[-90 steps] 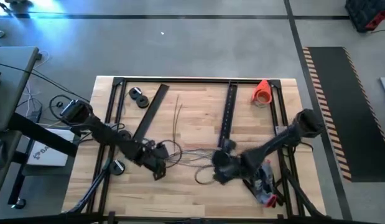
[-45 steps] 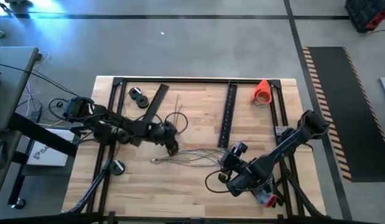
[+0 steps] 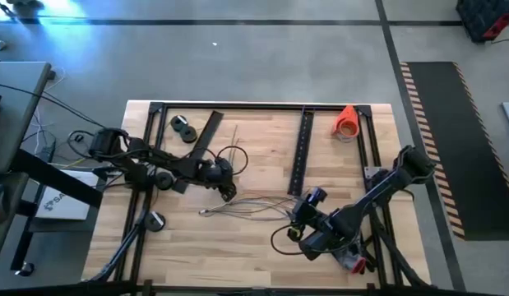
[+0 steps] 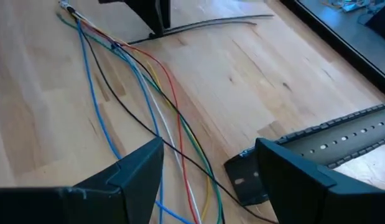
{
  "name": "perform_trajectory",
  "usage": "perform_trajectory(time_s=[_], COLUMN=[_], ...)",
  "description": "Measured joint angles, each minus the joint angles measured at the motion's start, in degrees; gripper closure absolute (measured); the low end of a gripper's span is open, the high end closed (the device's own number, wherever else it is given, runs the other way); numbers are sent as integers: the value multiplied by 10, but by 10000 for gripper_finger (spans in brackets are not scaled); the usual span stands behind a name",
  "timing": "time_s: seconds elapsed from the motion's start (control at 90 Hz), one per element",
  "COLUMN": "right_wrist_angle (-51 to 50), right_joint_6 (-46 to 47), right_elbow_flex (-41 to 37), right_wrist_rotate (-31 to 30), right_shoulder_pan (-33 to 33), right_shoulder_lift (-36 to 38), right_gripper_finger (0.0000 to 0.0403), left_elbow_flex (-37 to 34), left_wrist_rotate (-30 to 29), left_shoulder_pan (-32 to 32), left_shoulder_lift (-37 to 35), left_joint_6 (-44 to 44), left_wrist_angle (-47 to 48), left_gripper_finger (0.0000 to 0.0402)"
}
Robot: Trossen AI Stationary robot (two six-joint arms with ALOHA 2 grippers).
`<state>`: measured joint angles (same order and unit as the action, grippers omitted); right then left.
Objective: Ziptie cables
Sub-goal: Wrap the left black zip tie on the cables
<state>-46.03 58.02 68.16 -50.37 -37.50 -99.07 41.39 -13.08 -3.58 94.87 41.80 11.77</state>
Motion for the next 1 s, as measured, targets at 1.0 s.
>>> perform_trajectory(time_s=[1.0], right_wrist_angle=[91], right_joint_6=[-158], right_elbow_flex=[0], right_wrist_rotate=[48], right_shoulder_pan=[-9], right_shoulder_lift=[-2], right_gripper_finger=[165], left_elbow_flex=[-3], left_wrist_rotate=[37], left_shoulder_pan=[-42], left_shoulder_lift=[-176], left_joint_6=[-5], left_wrist_angle=[-58], left_gripper_finger=[401])
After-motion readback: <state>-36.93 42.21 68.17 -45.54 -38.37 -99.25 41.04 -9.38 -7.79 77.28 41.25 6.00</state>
